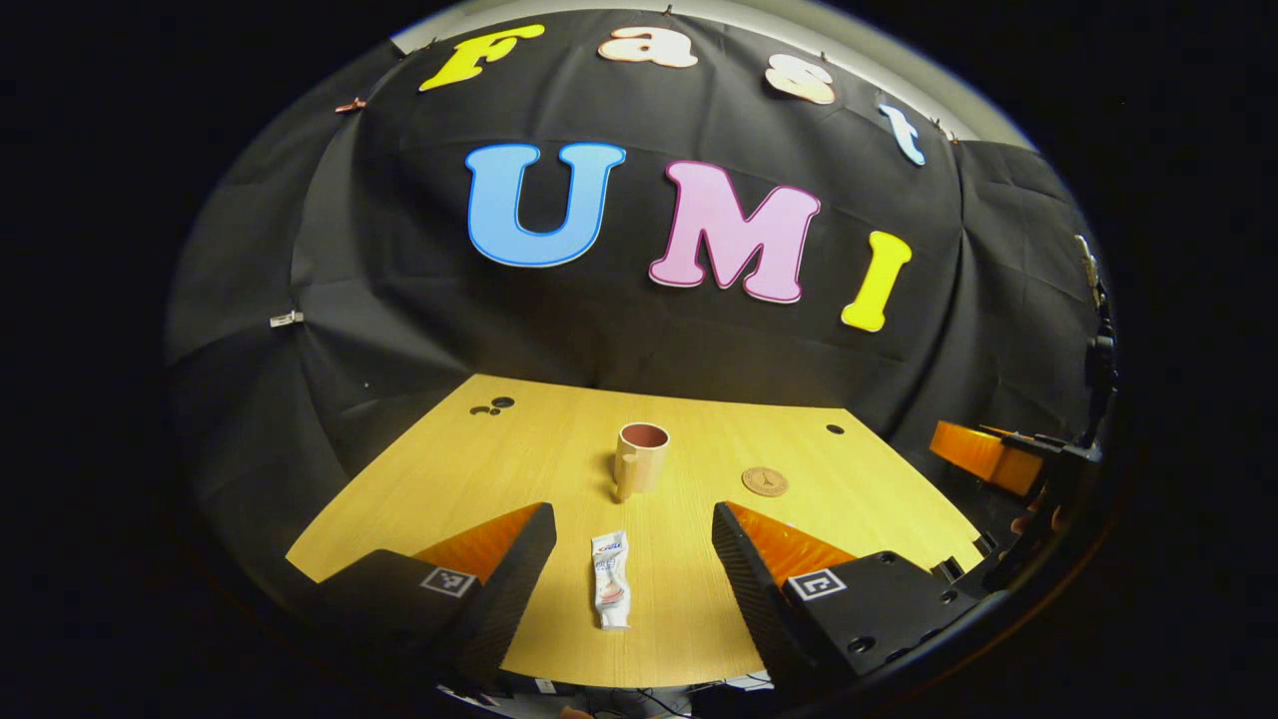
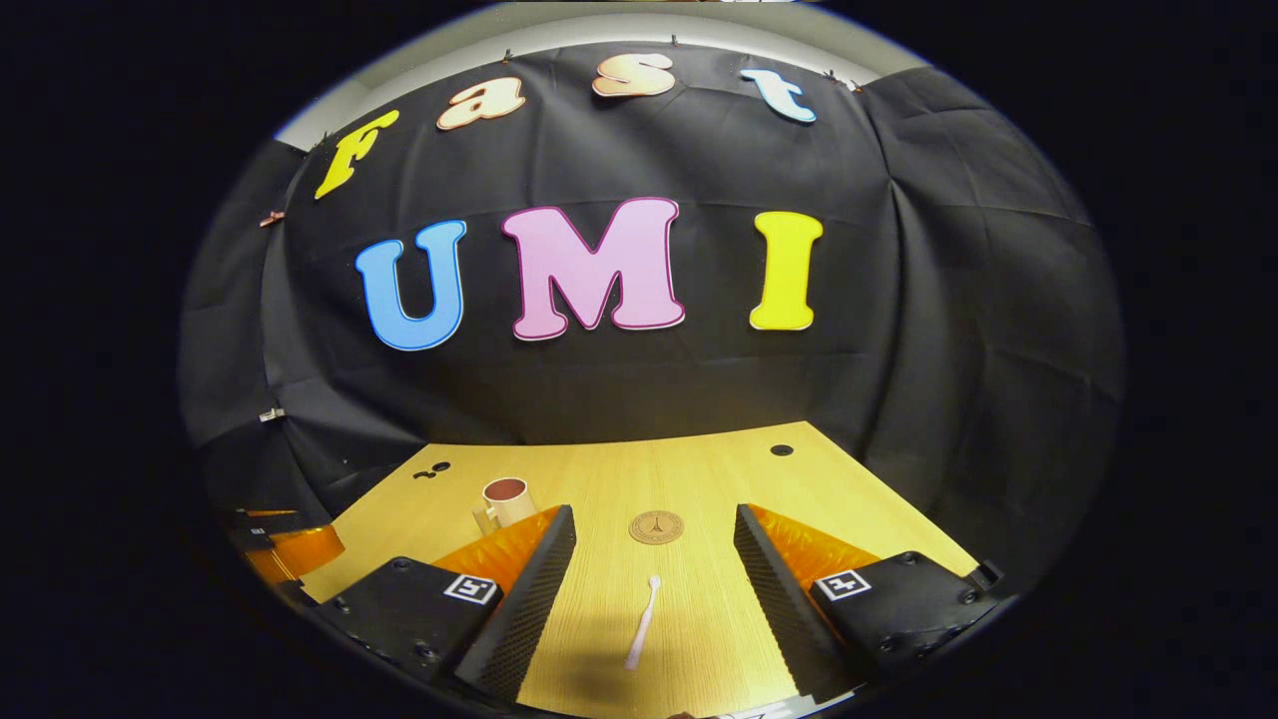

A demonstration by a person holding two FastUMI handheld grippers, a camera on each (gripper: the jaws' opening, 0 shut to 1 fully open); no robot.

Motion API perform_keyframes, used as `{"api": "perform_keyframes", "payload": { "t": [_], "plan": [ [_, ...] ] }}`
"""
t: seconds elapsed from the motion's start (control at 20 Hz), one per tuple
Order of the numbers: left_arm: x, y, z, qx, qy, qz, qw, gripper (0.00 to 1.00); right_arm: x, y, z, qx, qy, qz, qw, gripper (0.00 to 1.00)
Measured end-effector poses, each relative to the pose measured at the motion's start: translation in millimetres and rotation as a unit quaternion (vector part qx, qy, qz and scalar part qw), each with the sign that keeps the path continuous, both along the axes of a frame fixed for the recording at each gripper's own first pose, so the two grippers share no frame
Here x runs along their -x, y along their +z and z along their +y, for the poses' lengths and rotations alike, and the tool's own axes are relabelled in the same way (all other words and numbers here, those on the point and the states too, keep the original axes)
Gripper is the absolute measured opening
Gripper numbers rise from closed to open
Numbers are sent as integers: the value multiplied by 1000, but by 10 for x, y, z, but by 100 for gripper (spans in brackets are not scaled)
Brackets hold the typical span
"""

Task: Put the toothbrush and toothpaste on the desktop into the cup, then pick up the cup and place it on the coaster on the desktop.

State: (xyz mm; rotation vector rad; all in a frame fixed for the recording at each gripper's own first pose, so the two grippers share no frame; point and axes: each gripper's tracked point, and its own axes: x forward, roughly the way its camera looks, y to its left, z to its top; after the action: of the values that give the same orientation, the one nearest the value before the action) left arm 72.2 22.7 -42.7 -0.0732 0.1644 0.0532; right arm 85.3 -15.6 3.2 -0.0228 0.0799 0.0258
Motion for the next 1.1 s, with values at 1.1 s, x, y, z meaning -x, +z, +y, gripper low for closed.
{"api": "perform_keyframes", "payload": {
  "t": [1.1],
  "plan": [
    [-1273, -1952, 291, 32, 79, 234, 969, 98, -1067, -506, -363, -6, 62, 105, 992, 98]
  ]
}}
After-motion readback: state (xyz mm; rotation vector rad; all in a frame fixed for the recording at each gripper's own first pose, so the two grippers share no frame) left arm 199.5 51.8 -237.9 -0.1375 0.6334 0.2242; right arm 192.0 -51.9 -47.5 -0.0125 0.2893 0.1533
